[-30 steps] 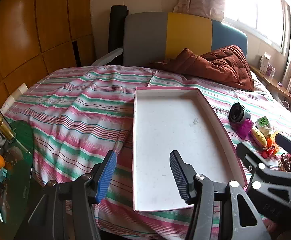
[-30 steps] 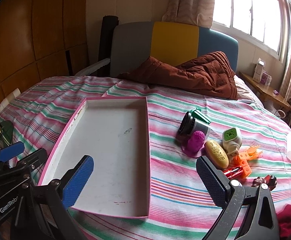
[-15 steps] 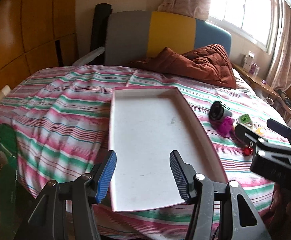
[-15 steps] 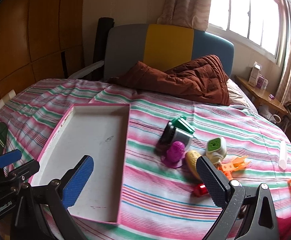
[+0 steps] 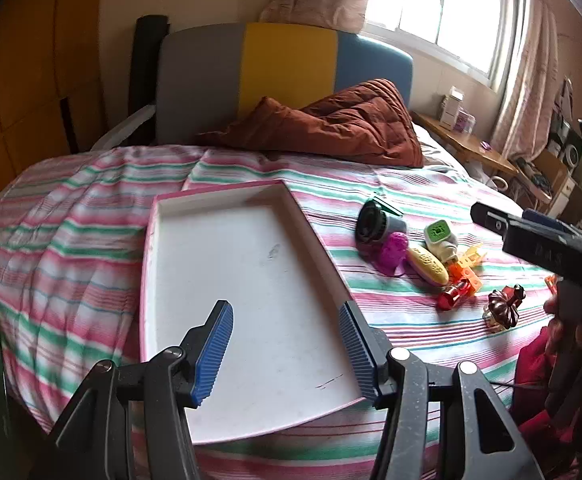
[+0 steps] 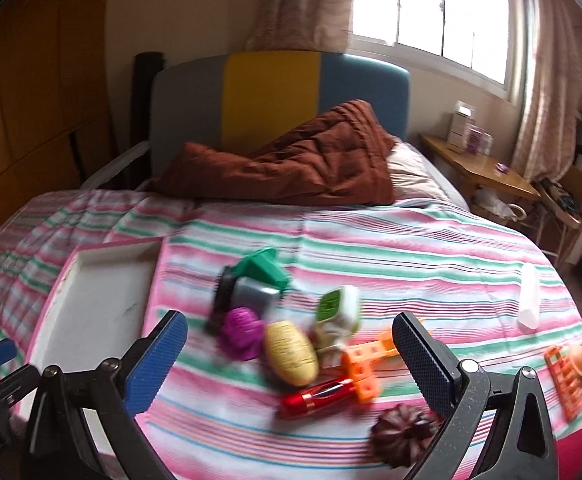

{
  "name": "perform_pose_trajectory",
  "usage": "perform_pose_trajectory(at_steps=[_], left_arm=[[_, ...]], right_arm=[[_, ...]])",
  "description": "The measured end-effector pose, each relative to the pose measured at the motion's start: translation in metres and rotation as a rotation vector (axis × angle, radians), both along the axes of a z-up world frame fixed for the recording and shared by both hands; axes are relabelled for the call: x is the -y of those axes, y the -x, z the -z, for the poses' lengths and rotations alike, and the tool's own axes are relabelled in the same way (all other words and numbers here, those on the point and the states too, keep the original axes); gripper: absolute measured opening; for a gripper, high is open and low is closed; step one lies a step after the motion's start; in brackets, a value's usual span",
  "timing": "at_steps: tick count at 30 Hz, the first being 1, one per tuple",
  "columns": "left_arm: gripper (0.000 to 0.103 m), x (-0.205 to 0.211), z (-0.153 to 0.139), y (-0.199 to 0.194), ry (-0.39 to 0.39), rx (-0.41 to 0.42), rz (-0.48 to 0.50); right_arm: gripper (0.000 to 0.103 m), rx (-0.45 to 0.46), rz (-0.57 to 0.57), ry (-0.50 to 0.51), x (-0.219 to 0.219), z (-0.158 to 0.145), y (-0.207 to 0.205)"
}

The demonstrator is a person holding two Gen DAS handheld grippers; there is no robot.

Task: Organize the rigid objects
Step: 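Reach to the black-capped clear cylinder and grasp it with the left gripper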

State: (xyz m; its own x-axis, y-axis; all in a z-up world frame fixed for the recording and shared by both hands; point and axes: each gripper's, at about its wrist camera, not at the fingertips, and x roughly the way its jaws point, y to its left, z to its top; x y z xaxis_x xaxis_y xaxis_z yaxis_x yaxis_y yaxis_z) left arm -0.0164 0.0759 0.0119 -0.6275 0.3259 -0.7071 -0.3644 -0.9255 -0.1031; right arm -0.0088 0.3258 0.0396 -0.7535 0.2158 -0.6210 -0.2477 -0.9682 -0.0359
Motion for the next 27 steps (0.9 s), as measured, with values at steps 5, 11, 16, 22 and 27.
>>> perform_pose_trajectory(at_steps=[5, 11, 16, 22, 27], left_arm=[[0.056, -0.022, -0.001, 0.002, 0.042, -0.017, 0.046], [0.056, -0.050, 0.005, 0.004, 0.082, -0.015, 0.119], [0.056, -0.073, 0.012, 0.009, 0.091, 0.017, 0.192], [0.056, -0.088, 0.019, 0.028, 0.046, 0.090, 0.220], [0.056, -0.097, 0.022, 0.050, 0.029, 0.148, 0.228]], right_arm=[[0.103, -0.009, 0.057, 0.025, -0.039, 0.002, 0.002], [0.103, -0.025, 0.097, 0.078, -0.076, 0.014, 0.000], [0.103, -0.012, 0.131, 0.206, -0.101, 0.027, 0.004], [0.103, -0.024, 0.144, 0.298, -0.113, 0.029, 0.002], [0.103, -0.023, 0.136, 0.328, -0.115, 0.029, 0.003]])
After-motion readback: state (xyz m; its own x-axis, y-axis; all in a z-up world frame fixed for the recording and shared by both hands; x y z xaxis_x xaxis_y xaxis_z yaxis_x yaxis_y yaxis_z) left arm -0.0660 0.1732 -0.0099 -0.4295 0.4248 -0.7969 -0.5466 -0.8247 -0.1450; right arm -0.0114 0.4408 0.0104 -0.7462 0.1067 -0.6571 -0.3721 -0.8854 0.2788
